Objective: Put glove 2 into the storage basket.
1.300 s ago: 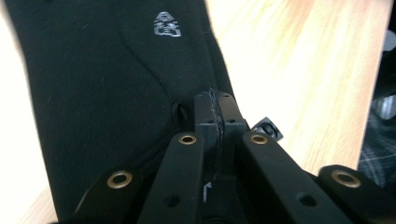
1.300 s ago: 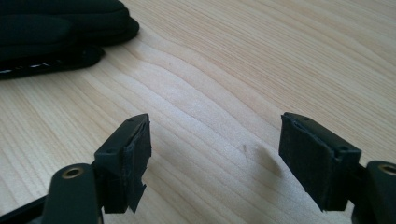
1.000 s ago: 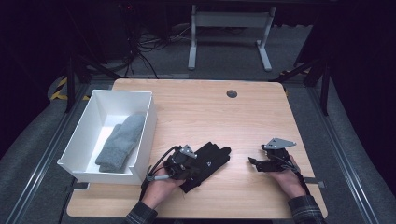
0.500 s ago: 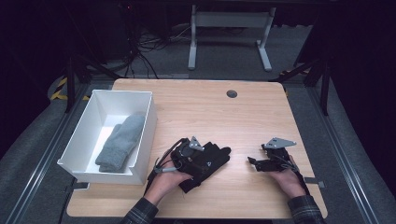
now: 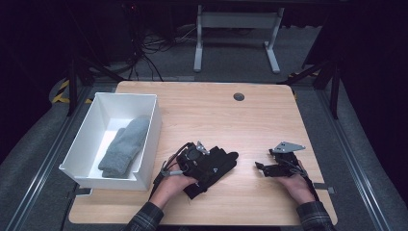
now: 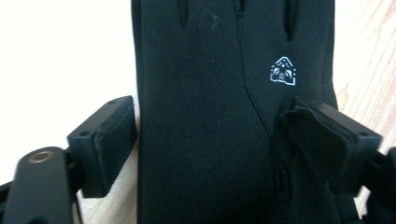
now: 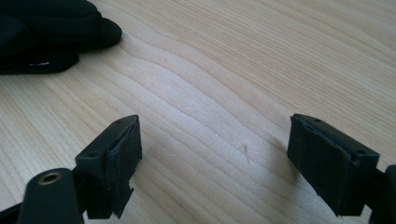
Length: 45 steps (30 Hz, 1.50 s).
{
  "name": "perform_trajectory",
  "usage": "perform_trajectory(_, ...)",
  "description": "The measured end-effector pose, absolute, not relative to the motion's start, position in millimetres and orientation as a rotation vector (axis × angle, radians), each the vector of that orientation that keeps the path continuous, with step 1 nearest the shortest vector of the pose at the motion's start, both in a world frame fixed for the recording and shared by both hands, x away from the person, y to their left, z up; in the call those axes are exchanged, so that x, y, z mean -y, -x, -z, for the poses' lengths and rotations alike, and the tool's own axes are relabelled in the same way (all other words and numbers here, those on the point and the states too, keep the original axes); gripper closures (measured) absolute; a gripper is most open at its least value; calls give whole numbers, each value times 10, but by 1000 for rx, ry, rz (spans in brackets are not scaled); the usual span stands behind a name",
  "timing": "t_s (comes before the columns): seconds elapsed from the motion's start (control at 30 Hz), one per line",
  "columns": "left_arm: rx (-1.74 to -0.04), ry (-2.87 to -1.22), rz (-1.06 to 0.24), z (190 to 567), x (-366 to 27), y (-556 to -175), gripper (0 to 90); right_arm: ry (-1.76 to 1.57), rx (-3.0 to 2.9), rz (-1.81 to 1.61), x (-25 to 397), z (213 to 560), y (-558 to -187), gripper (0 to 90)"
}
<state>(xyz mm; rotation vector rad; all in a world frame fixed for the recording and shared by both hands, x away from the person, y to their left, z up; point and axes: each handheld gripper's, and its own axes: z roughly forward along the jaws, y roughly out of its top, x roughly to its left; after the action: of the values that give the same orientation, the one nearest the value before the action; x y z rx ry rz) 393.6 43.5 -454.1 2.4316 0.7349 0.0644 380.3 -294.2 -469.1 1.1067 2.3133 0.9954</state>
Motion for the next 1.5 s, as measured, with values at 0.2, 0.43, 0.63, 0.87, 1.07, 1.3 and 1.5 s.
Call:
perform_trajectory(0.2,-701,-2435,-34,4509,-447,-3915,386,-1104,-2315,-997,2941,4692,-3802,185)
perform_trajectory(0.43,-712,-2430,83,4485,-453,-3930,694,-1103,-2316,-997,2938,4692,-3801,183)
perform_trajectory(0.63,-724,-2417,81,4440,-446,-3910,712,-1100,-2322,-996,2939,4691,-3802,173)
perform_trajectory(0.87,-731,-2356,101,4240,-478,-3884,713,-1100,-2325,-995,2937,4692,-3804,163)
perform_trajectory(1.07,-750,-2318,91,3973,-508,-3864,712,-1103,-2326,-995,2934,4692,-3803,160)
perform_trajectory(1.3,-751,-2297,61,3673,-582,-3880,711,-1104,-2327,-995,2934,4692,-3802,159)
perform_trajectory(1.5,-750,-2303,28,3465,-632,-3884,711,-1104,-2327,-995,2934,4692,-3802,159)
